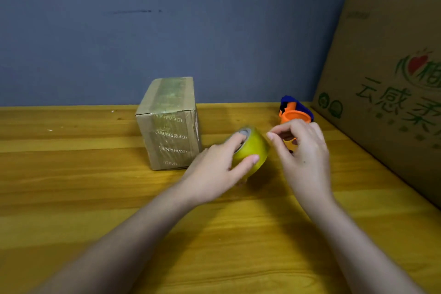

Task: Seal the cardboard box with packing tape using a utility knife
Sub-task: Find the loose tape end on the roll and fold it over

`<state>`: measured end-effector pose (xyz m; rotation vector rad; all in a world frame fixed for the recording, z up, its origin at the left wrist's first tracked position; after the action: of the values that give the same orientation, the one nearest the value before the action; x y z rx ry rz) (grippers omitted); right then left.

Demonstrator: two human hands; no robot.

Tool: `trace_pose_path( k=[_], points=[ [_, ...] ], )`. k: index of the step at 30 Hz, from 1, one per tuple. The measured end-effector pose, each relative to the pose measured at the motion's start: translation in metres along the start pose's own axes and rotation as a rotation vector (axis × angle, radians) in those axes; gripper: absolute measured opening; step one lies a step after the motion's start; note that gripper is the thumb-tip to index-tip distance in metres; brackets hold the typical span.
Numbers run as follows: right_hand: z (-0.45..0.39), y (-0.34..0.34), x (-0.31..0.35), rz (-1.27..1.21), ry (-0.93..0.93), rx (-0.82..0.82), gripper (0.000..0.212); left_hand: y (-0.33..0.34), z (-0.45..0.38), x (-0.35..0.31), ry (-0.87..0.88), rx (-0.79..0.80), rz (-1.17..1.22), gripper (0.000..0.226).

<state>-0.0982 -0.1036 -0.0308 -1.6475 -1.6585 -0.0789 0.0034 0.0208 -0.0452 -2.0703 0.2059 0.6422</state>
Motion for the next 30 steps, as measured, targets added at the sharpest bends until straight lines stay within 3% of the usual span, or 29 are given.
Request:
trace_pose_path(
  k=[3,5,14,16,19,23,26,30],
  points=[
    [0.001,-0.004,0.007,0.101,-0.098,-0.003,0.011,0.004,-0.004,0.002,-0.075,0.018,0.415,0.02],
    [0.001,-0.006,0.01,0.134,-0.137,-0.007,0.011,0.003,-0.005,-0.001,-0.08,0.03,0.545,0.014],
    [0.011,-0.007,0.033,0.175,-0.463,-0.059,0.014,-0.002,-0.007,0.018,-0.131,-0.113,0.008,0.043],
    [0.014,-0.008,0.039,0.193,-0.557,-0.103,0.015,-0.006,-0.009,0.019,-0.158,-0.105,0.044,0.042],
    [0.015,-0.01,0.042,0.19,-0.638,-0.132,0.016,-0.003,-0.011,0.016,-0.201,-0.045,0.349,0.017],
    [0.007,-0.011,0.027,0.129,-0.44,-0.135,0.018,-0.001,-0.008,0.014,-0.258,-0.033,0.543,0.017],
    [0.001,-0.01,0.013,0.046,-0.197,-0.136,0.011,-0.002,-0.006,0.012,-0.264,0.046,0.496,0.026],
    [-0.004,-0.007,-0.004,-0.033,0.046,-0.095,0.005,0.001,-0.003,0.013,-0.227,0.127,0.494,0.021]
  ],
)
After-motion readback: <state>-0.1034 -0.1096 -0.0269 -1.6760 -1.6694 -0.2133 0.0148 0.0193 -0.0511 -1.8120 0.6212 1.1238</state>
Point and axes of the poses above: each hand's wrist, its own z-axis away from the middle knuckle, its own y-axis out of the palm, x = y × z, the point moved 3 cm from there along -z, towards the middle knuckle, and after that the axes turned 6 degrees about y, right-handed, at the moved point
